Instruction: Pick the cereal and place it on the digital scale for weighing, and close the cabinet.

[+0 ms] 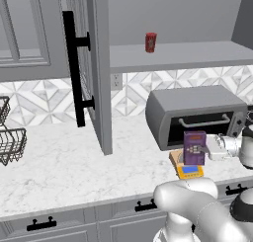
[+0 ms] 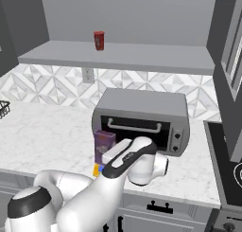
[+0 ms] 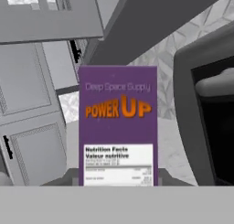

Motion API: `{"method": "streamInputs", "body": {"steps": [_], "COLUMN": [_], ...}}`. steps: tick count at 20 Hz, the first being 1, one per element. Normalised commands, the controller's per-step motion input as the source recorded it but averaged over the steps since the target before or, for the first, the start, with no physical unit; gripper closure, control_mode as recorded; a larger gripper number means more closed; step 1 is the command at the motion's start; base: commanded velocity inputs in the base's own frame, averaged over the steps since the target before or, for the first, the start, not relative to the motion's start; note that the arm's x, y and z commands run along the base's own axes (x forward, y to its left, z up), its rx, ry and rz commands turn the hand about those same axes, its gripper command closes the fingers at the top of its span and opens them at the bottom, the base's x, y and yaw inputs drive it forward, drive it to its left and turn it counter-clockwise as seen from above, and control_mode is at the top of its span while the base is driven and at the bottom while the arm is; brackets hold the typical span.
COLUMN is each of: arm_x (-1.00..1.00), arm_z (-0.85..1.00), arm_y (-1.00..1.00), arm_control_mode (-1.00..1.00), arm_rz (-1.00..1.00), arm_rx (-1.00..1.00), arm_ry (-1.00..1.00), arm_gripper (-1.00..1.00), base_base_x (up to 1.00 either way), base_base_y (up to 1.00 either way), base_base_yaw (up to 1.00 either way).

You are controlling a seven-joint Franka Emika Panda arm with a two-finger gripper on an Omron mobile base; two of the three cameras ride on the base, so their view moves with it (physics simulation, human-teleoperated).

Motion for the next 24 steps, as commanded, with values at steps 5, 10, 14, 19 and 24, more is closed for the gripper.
{"method": "streamInputs", "body": {"steps": [5, 10, 14, 19, 24], "arm_x": [0.50, 0.28, 0.07, 0.10, 0.20], "arm_z": [-0.05, -0.11, -0.35, -0.18, -0.07], "arm_y": [0.00, -0.02, -0.01, -0.05, 0.00], "arm_control_mode": [-1.00, -1.00, -1.00, -1.00, -1.00], "arm_rz": [0.02, 0.01, 0.01, 0.00, 0.00], "arm_rx": [0.00, 0.00, 0.00, 0.00, 0.00], "arm_ry": [-0.02, -0.01, -0.07, -0.09, -0.06], "arm_gripper": [1.00, 1.00, 1.00, 1.00, 1.00], "base_base_x": [0.00, 0.00, 0.00, 0.00, 0.00], "base_base_y": [0.00, 0.00, 0.00, 0.00, 0.00], "base_base_yaw": [0.00, 0.00, 0.00, 0.00, 0.00]}}
